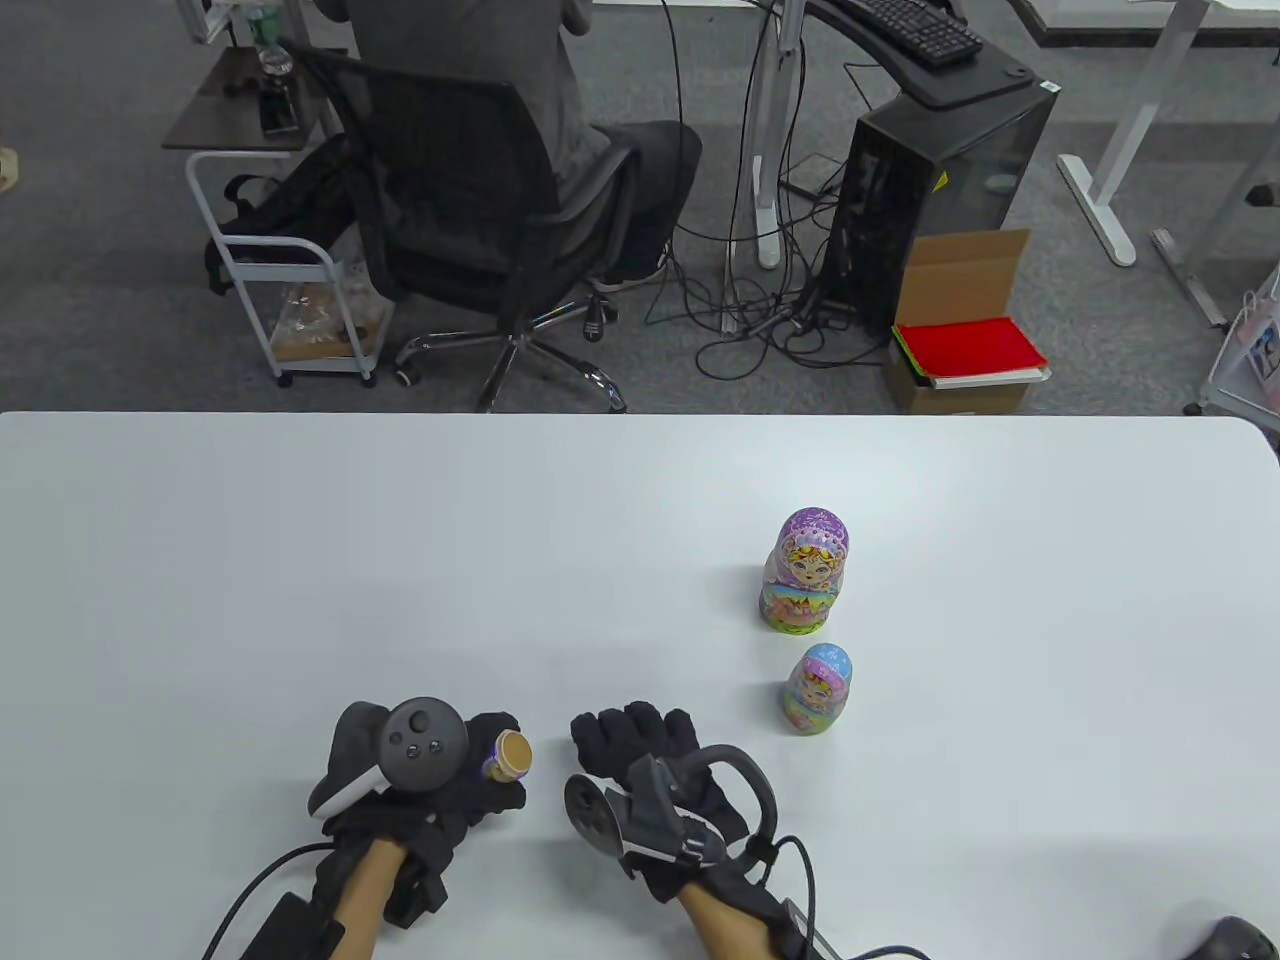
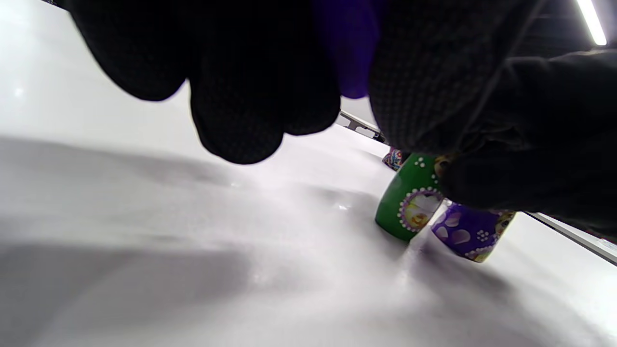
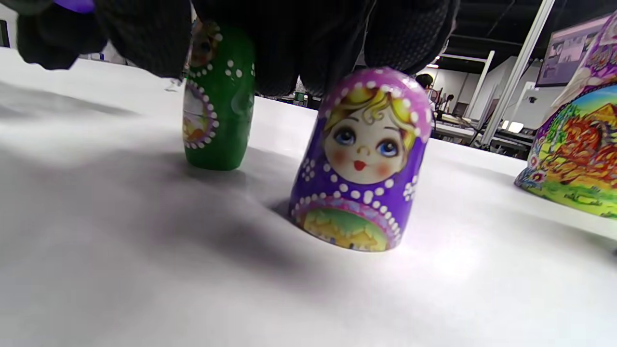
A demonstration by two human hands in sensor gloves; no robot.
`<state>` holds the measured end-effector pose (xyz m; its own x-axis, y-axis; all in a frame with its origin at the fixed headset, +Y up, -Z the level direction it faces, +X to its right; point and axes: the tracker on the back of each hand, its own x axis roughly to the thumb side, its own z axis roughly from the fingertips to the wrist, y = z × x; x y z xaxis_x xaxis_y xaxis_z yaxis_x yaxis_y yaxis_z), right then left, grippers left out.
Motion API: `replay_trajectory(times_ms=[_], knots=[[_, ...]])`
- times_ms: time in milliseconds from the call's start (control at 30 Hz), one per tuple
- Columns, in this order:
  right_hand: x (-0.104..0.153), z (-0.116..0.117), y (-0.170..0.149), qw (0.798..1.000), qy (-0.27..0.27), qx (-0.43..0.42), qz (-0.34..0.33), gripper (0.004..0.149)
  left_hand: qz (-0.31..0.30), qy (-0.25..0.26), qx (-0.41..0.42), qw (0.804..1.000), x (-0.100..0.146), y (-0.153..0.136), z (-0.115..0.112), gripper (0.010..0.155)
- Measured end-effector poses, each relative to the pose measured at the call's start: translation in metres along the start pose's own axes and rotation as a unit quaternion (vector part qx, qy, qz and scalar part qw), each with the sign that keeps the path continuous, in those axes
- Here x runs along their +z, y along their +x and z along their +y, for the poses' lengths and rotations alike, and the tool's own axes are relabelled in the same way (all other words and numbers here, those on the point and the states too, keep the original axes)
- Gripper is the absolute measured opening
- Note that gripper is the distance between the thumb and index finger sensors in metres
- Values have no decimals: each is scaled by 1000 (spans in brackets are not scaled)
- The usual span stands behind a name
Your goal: Nest individual Russian dolls into a nested set
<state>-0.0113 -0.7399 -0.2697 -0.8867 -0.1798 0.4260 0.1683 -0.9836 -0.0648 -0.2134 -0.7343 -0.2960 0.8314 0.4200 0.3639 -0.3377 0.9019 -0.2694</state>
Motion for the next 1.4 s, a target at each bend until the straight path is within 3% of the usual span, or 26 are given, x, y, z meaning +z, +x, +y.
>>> replay_trajectory(times_ms=[200, 300, 433, 567, 800, 1067, 1400], knots=[[2, -2, -6, 999, -8, -41, 9, 54, -4, -9, 1, 1000, 0, 1, -2, 75], [9, -12, -16, 994, -43, -98, 18, 55, -6, -8, 1, 1000, 0, 1, -3, 75], [20, -26, -31, 969, -105, -223, 15, 55, -13, -16, 6, 1000, -1, 3, -5, 75], [23, -27, -35, 946, -131, -295, -2, 55, -29, -30, 10, 999, -2, 8, -8, 75], [22, -25, -28, 949, -123, -288, -24, 55, -37, -35, -1, 999, -2, 14, -10, 75], [20, -20, -26, 931, -112, -346, -35, 55, -40, -30, 14, 999, -2, 13, -9, 76], [18, -17, -15, 942, -100, -318, -48, 55, -59, 2, 11, 998, 1, 21, -6, 75]])
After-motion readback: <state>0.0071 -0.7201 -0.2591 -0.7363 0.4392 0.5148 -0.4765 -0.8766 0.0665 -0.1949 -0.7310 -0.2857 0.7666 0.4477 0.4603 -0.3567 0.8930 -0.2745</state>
